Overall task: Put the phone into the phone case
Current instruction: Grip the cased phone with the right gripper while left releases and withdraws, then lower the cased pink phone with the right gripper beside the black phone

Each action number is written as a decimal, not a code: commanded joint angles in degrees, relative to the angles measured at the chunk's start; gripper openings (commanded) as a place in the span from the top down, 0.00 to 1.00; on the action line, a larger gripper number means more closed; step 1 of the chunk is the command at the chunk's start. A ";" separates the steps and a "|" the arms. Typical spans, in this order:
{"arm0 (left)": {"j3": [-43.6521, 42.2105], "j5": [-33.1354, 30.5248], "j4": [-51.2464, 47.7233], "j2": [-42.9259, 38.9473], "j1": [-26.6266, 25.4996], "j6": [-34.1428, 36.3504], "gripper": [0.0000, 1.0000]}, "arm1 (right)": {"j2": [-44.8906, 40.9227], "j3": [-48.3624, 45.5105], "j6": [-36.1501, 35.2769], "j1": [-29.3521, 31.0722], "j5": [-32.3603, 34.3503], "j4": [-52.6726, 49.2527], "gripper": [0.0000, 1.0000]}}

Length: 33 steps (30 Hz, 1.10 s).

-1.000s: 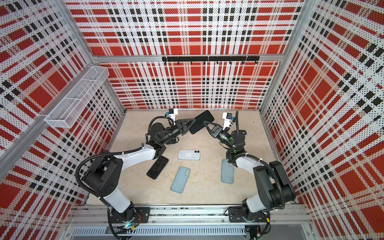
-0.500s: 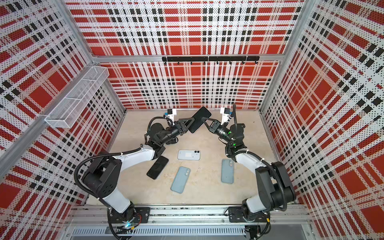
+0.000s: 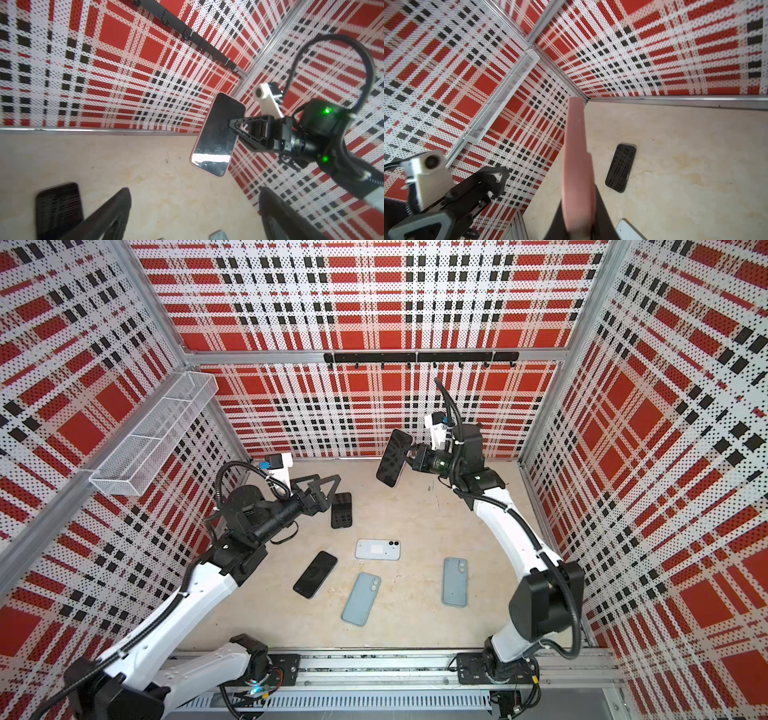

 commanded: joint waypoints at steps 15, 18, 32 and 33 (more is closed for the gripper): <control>-2.17 9.62 -16.41 -3.29 -3.87 31.35 0.01 | 37.59 36.24 -3.92 6.23 2.78 -31.95 1.00; -0.97 10.84 -17.73 -1.80 -3.94 31.35 0.01 | 43.75 44.79 -4.40 6.50 2.49 -36.49 1.00; -1.88 11.31 -16.73 0.06 -4.05 30.55 0.01 | 50.82 46.50 -1.06 6.69 -2.03 -29.54 1.00; -1.80 11.32 -16.66 0.10 -3.98 30.47 0.01 | 51.38 46.80 -0.97 6.69 -1.82 -29.45 1.00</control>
